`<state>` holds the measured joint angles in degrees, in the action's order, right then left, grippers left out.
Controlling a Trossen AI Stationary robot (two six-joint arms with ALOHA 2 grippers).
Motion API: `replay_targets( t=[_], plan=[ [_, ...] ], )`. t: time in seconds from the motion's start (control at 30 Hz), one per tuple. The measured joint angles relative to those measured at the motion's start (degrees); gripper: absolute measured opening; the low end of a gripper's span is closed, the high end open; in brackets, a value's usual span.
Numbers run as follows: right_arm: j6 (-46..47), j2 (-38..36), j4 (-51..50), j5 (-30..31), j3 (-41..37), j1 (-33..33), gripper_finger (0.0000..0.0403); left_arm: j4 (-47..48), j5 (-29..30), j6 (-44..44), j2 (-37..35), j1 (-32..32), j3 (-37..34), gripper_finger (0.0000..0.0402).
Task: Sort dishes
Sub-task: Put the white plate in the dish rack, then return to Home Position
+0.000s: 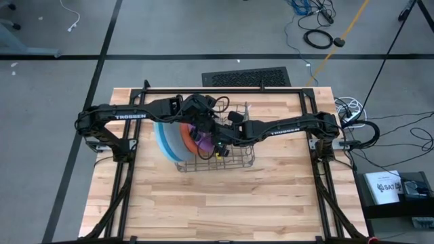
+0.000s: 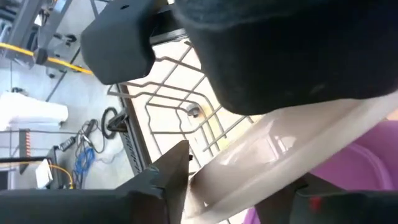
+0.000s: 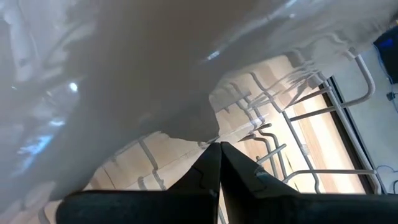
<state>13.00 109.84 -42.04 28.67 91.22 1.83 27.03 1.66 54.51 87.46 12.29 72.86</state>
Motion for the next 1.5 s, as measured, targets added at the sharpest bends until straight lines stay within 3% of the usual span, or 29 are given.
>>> replay_targets(
  t=[0.17,0.37,0.57,1.03,1.3,1.5],
  plan=[
    [0.03,0.00,0.00,-0.11,0.00,0.02,0.0000,0.13,0.93,-0.64,-0.02,-0.04,0.06,0.0194],
    [0.02,0.00,0.02,-0.11,0.00,0.04,0.0000,2.44,7.82,-0.53,-0.65,-1.35,0.11,0.0223],
    [-0.05,0.00,0.16,-0.03,0.00,0.03,0.0000,8.55,9.35,-1.74,-0.96,-1.94,0.09,0.0227],
    [-0.17,0.00,0.59,0.09,0.00,0.00,0.0000,12.61,22.83,0.12,-4.11,-4.50,0.00,0.0227],
    [-0.03,0.00,0.77,0.19,0.00,0.00,0.0000,11.63,31.25,-1.35,-11.06,-6.75,0.00,0.0226],
    [-0.23,-0.76,1.64,1.31,0.00,0.47,0.0000,3.37,32.51,-7.00,-17.54,-10.78,-0.02,0.0226]
  ],
)
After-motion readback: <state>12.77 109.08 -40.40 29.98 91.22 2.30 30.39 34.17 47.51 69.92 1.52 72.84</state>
